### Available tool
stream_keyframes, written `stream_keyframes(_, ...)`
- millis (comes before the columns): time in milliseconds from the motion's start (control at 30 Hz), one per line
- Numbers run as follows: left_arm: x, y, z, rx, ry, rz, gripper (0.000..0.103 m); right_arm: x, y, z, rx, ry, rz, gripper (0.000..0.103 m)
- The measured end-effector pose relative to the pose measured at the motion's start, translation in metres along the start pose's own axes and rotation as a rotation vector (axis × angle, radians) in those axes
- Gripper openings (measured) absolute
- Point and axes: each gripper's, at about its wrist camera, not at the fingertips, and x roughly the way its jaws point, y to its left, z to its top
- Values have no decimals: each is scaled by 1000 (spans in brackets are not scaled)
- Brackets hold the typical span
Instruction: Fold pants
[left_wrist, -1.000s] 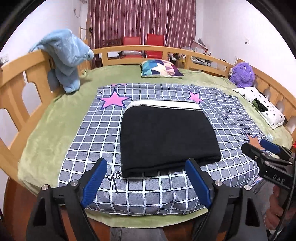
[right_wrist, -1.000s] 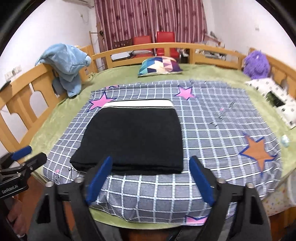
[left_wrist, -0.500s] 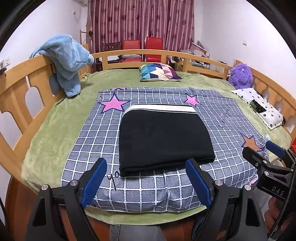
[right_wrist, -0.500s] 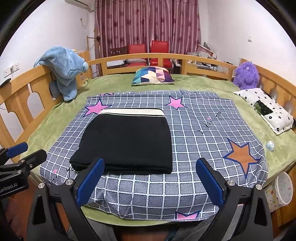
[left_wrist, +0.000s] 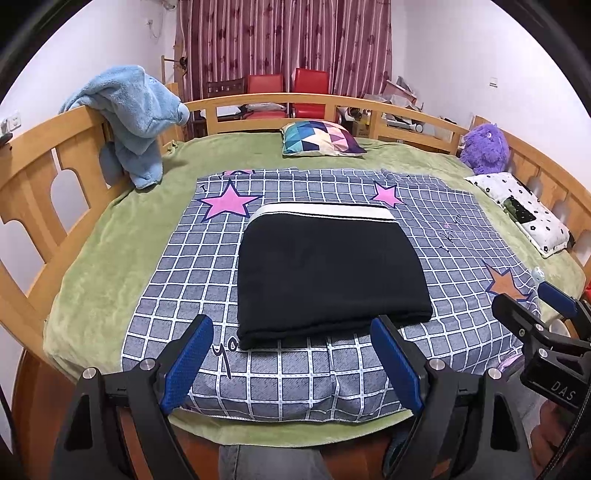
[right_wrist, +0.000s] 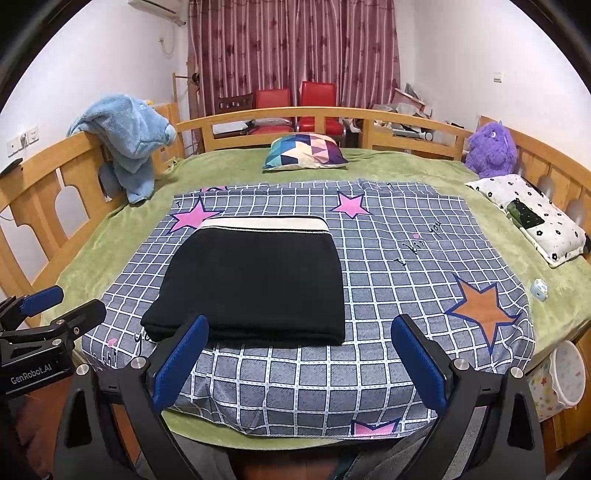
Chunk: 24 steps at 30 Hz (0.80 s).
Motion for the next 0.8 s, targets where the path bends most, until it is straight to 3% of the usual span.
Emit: stream_keyframes(800, -4, -1, 0, 4, 9, 32, 87, 0, 14, -2, 0, 23, -2, 98)
